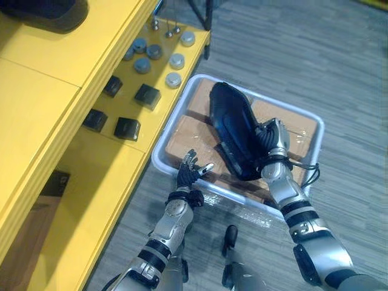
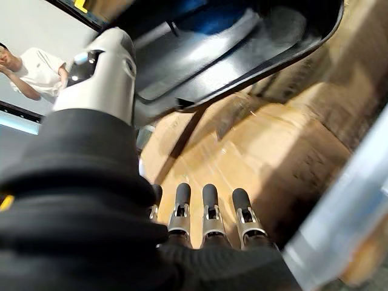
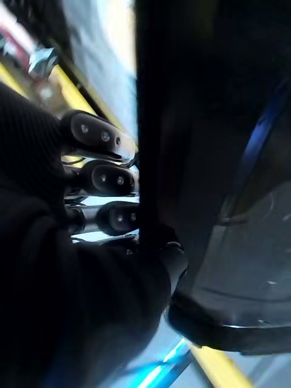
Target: Walk over and take plastic housings, then place them on the shelf
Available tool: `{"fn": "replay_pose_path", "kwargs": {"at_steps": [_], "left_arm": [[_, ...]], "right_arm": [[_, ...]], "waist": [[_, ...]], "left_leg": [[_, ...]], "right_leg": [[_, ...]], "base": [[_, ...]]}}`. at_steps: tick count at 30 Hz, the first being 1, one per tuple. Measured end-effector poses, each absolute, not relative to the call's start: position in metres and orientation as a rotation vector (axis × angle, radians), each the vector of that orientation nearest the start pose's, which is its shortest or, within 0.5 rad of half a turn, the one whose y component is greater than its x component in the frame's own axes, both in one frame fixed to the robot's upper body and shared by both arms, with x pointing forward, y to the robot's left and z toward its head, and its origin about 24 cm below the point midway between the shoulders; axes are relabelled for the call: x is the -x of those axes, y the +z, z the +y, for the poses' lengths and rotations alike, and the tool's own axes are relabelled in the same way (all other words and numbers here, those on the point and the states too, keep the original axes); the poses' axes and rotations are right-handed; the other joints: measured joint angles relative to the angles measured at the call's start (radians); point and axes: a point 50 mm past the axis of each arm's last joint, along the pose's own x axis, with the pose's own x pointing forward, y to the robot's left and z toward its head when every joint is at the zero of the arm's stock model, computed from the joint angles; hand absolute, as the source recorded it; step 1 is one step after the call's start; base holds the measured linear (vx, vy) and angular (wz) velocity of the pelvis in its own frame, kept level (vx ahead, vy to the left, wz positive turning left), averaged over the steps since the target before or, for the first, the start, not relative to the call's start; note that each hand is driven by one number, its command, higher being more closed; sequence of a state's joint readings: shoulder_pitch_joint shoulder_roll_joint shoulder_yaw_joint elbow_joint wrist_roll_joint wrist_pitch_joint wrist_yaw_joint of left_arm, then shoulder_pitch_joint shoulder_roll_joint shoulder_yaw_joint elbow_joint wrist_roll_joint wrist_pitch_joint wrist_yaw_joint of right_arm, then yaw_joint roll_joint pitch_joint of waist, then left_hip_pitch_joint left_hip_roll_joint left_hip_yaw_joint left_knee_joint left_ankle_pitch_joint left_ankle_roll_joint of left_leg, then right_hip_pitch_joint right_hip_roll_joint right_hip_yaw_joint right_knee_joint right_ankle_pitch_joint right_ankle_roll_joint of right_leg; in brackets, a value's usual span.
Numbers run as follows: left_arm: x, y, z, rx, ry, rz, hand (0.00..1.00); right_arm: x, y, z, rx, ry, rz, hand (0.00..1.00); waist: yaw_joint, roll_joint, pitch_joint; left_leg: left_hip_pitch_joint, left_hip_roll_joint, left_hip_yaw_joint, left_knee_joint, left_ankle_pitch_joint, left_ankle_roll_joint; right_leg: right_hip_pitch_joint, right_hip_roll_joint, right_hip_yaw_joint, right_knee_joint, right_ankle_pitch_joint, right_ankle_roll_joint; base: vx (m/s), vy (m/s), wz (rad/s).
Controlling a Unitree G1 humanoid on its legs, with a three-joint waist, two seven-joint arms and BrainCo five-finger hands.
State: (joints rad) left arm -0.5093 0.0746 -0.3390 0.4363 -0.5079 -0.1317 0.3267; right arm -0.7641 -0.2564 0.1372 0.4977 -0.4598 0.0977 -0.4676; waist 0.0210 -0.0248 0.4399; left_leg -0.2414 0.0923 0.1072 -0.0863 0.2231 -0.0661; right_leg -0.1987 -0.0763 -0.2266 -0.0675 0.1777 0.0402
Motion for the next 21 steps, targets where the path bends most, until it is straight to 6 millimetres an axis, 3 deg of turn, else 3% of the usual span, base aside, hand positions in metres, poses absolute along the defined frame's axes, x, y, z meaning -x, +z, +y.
{"fn": "replay_pose_path", "kwargs": {"at_steps": [5, 10, 12, 16, 21], "left_arm": [[-0.333, 0.071, 0.082, 0.261, -0.028, 0.012, 0.00], [-0.330, 0.054, 0.085, 0.236, -0.007, 0.084, 0.00], [-0.325, 0.039, 0.089, 0.213, 0.010, 0.141, 0.00], [-0.318, 0.022, 0.093, 0.190, 0.029, 0.201, 0.00], [-0.309, 0.008, 0.083, 0.208, 0.009, 0.265, 0.00]], "right_arm": [[-0.359, 0.163, -0.149, 0.732, -0.349, -0.407, 1.00], [-0.350, 0.145, -0.139, 0.727, -0.277, -0.378, 1.00], [-0.348, 0.138, -0.133, 0.724, -0.241, -0.360, 1.00], [-0.341, 0.137, -0.122, 0.697, -0.206, -0.382, 1.00], [-0.329, 0.116, -0.104, 0.674, -0.119, -0.349, 1.00]], "waist": [[-0.007, -0.025, -0.054], [-0.022, -0.028, -0.124], [-0.029, -0.029, -0.166], [-0.028, -0.030, -0.186], [-0.031, -0.030, -0.234]], "left_leg": [[0.055, 0.004, 0.026, 0.000, -0.014, -0.001], [0.094, 0.009, 0.035, 0.000, -0.027, -0.003], [0.102, 0.015, 0.038, 0.000, -0.030, -0.005], [0.124, 0.020, 0.055, 0.000, -0.034, -0.010], [0.127, 0.022, 0.059, 0.000, -0.041, -0.020]], "right_leg": [[0.046, 0.004, 0.027, -0.015, -0.002, -0.003], [0.081, 0.010, 0.035, -0.016, -0.014, -0.006], [0.086, 0.015, 0.038, -0.017, -0.018, -0.008], [0.099, 0.020, 0.054, -0.017, -0.019, -0.007], [0.098, 0.022, 0.061, -0.022, -0.022, -0.005]], "base": [[0.05, 0.041, -0.16], [0.05, 0.039, -0.07], [0.02, 0.042, -0.05], [-0.02, 0.036, -0.13], [-0.04, 0.054, -0.04]]}}
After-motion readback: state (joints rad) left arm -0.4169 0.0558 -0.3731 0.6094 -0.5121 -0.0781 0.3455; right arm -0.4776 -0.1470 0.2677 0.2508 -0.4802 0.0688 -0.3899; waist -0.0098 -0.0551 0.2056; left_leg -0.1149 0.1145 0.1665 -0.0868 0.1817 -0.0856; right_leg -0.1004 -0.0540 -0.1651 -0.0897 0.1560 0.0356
